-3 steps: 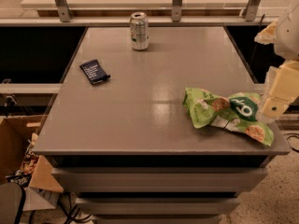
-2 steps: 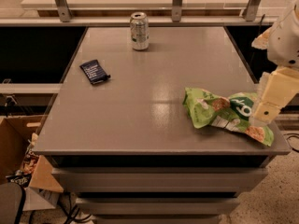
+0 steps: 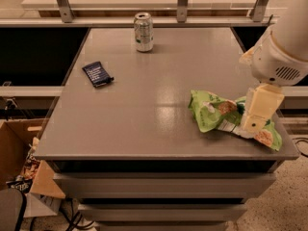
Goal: Move green rice chip bag near rxbar blueberry
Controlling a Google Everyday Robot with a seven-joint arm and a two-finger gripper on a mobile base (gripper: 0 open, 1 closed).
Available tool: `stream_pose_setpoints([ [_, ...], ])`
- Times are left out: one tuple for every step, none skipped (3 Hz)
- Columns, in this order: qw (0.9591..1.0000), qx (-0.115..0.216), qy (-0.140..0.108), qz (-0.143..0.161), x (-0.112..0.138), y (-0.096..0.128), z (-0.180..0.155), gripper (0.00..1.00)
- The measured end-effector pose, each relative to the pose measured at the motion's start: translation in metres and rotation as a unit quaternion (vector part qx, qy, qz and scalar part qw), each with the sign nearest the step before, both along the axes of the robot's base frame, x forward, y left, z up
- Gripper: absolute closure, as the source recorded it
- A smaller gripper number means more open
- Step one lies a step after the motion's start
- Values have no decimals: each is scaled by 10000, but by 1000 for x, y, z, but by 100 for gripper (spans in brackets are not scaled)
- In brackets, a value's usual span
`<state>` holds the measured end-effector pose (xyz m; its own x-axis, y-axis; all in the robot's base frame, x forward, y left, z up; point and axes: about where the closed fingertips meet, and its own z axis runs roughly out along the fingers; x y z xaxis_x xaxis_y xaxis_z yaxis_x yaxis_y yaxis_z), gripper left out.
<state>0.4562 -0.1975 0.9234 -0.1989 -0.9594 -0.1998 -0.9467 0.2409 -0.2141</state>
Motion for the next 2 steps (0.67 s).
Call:
stream_pose_setpoints([
  [9993,30,190,314,10,9,-24,0],
  [9981,58,355,491,18,12,-46,16],
])
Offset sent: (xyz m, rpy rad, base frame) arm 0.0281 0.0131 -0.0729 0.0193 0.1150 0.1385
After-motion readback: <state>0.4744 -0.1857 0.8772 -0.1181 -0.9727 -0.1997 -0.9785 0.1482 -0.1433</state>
